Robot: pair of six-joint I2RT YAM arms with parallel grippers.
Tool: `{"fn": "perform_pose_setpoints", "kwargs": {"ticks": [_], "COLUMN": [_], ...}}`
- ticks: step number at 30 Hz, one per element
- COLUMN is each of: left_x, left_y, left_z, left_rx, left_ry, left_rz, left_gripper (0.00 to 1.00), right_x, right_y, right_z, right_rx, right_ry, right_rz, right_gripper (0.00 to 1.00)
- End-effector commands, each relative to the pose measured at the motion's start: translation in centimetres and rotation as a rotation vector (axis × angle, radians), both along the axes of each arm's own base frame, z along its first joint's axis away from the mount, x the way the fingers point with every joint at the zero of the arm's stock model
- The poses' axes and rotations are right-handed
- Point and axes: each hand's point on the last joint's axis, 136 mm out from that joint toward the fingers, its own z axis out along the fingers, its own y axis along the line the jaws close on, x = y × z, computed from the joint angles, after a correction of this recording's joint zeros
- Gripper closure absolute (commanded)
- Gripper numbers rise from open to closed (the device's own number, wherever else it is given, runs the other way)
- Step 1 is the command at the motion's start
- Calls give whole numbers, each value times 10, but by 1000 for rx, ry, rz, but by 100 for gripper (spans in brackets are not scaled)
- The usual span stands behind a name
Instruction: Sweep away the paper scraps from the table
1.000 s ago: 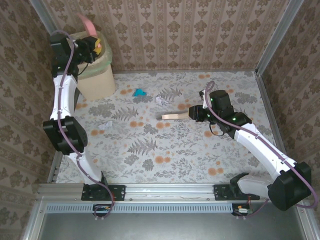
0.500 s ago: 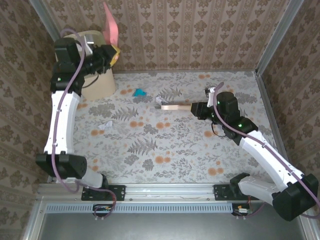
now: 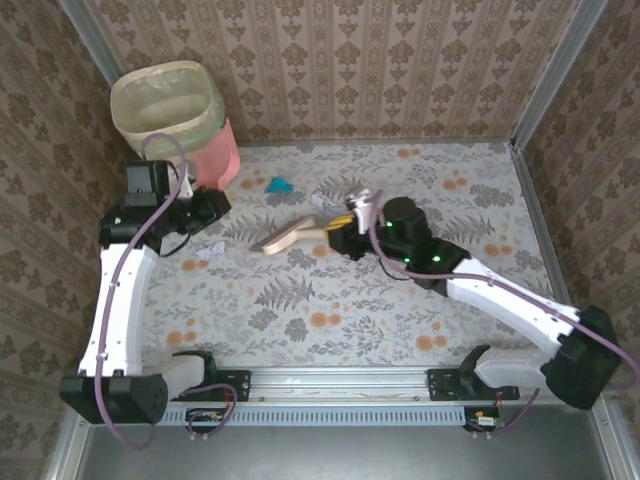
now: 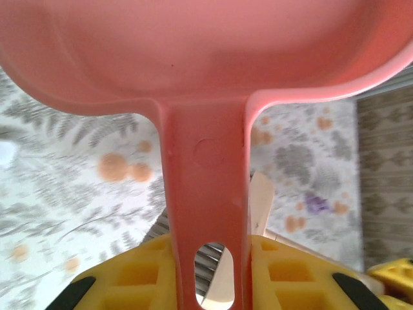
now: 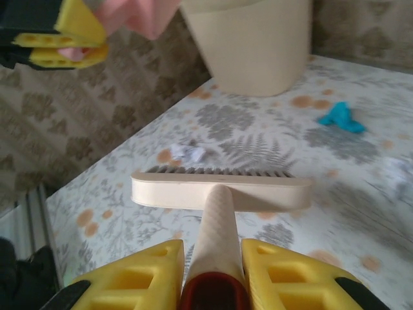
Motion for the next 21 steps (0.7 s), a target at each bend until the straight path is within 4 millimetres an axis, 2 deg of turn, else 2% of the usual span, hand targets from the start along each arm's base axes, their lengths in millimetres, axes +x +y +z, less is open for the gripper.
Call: {"fn": "perform_pose_setpoints", "kwargs": {"ticks": [1,6,12,14,21], "left_x": [-20,-27,-30,-31,-43], "left_y": [22,36,65,72,97], "left_z": [-19,-37,-49,-50,-36], "left_rx": [159,187,243,247,260], "left_ry": [-18,-29,-70,-87,-154], "left_rz": [4,50,164,198,314], "left_gripper": [100,100,100,100,100], "right_x": [-8,-11,2,6,18], "right_y": [44,106,158,172,217], "right_z": [32,13,1,-4,-14], "right_rx": [-7,-80,-82,-86,-83], "right_ry": [-193,-228,-246,-255,-306], "right_rz": [136,242,268,270,268], "right_gripper": [100,100,100,100,100]}}
